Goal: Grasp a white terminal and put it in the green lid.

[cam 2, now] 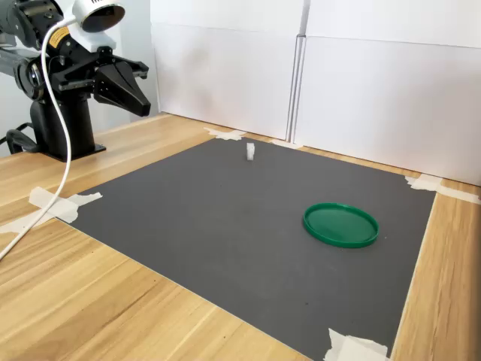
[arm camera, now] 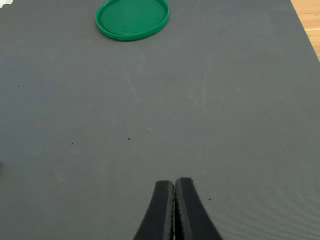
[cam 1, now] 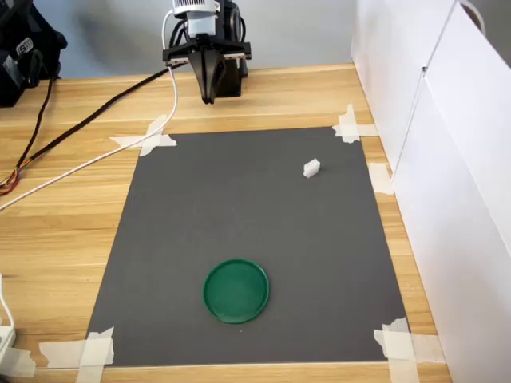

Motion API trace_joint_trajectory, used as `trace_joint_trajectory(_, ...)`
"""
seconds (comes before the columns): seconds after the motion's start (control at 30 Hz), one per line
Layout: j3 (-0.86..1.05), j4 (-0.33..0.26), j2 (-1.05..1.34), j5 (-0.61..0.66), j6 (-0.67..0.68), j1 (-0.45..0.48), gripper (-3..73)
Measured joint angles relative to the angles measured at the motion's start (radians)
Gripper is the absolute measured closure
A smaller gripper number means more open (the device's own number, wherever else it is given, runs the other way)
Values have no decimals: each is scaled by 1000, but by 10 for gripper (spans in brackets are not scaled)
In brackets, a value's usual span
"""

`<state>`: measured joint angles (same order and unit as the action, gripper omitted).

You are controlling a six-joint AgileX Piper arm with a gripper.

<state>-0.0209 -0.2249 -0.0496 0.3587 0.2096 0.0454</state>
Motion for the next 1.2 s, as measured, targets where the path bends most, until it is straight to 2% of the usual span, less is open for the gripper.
trace_joint_trajectory(0.93, 0, -10, 0, -1, 0, 0, 716)
trace_joint_trajectory(1.2, -3, -70, -27, -2, -1, 0, 716)
